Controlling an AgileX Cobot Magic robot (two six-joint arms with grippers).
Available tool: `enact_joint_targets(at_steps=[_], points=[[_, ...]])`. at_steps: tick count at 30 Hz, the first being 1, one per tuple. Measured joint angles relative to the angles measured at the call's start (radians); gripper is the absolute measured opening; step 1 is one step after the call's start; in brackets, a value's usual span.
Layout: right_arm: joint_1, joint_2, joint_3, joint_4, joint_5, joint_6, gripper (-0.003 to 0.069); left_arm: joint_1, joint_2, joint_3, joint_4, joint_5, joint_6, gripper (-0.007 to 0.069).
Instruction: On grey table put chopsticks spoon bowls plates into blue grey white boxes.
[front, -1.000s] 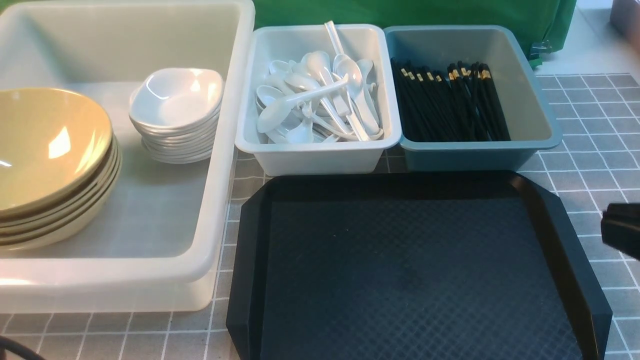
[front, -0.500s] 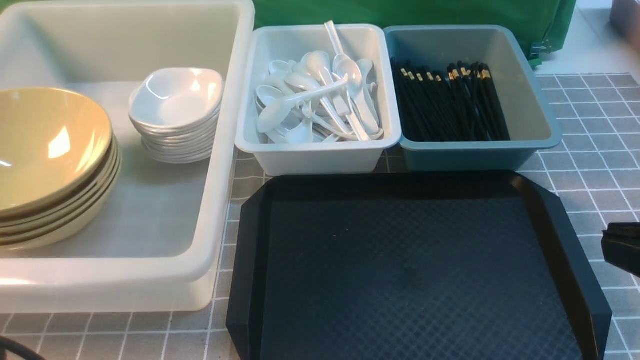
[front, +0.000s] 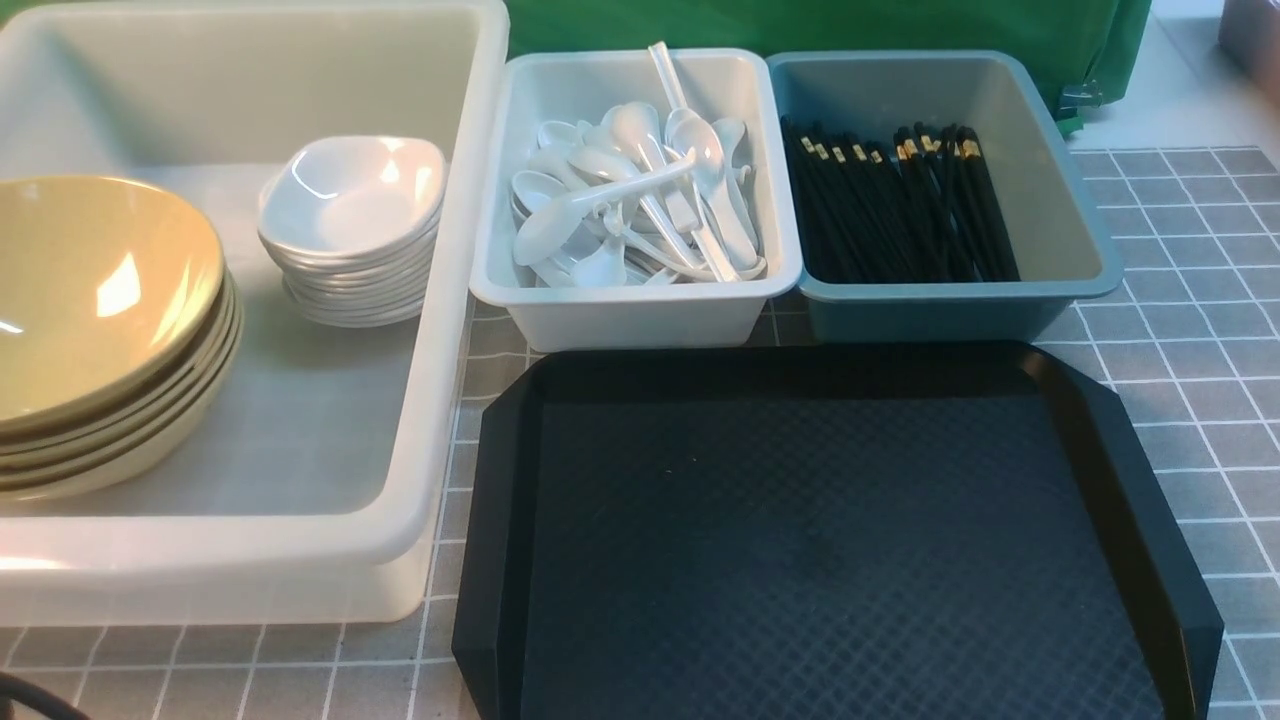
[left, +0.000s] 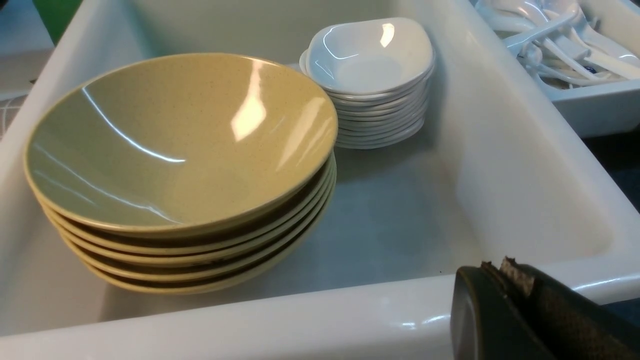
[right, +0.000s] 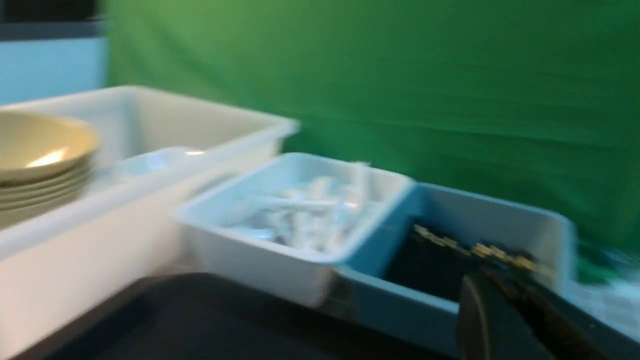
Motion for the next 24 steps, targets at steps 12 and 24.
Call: enact_joint_targets(at_steps=[12, 24], points=[[-0.318, -0.209, 0.256, -0.001, 0.049, 0.126, 0.0045, 0.0, 0.0, 0.0, 0.0, 0.0, 0.0, -0.0011], [-0.318, -0.21, 0.256, -0.001, 0.232, 0.096, 0.0045, 0.0, 0.0, 0.0, 0.0, 0.002, 0.0, -0.0011]])
